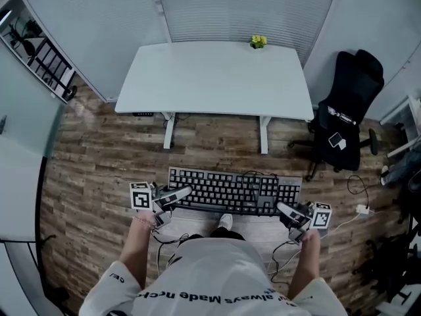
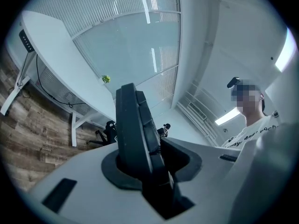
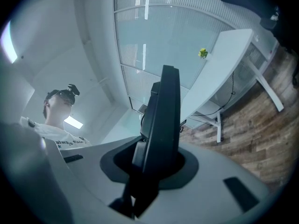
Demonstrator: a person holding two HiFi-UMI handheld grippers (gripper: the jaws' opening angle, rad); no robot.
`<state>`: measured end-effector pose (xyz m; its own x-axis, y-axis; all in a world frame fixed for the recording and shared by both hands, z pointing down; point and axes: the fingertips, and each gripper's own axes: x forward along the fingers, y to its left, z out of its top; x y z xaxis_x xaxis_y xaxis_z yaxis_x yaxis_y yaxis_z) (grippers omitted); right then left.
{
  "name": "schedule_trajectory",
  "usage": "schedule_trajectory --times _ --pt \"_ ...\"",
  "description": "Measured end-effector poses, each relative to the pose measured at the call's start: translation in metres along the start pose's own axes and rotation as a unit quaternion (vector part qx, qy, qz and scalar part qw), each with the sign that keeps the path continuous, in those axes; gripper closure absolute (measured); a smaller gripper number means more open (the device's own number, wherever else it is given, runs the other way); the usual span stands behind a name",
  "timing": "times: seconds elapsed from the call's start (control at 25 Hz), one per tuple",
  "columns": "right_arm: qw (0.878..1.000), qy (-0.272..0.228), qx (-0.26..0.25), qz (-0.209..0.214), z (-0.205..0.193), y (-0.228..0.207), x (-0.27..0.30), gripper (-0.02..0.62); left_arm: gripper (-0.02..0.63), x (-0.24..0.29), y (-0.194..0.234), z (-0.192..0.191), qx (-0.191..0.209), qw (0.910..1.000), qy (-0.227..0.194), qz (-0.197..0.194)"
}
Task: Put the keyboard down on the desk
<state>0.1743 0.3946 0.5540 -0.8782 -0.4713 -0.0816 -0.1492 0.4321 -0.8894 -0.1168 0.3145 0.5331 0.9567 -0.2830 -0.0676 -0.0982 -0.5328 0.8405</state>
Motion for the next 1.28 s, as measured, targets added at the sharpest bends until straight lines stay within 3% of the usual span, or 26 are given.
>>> schedule_trajectory --times 0.68,1.28 --pt "1.000 0.002 0.000 0.000 0.056 -0.034 0.006 0.489 0.466 0.041 0.034 0.037 0.001 1.0000 -0.001 0.003" --pt "1.000 0.012 0.005 -0.003 0.142 -0.081 0.080 0.488 0.466 0.055 0.095 0.138 0.003 0.9999 -0.007 0.010"
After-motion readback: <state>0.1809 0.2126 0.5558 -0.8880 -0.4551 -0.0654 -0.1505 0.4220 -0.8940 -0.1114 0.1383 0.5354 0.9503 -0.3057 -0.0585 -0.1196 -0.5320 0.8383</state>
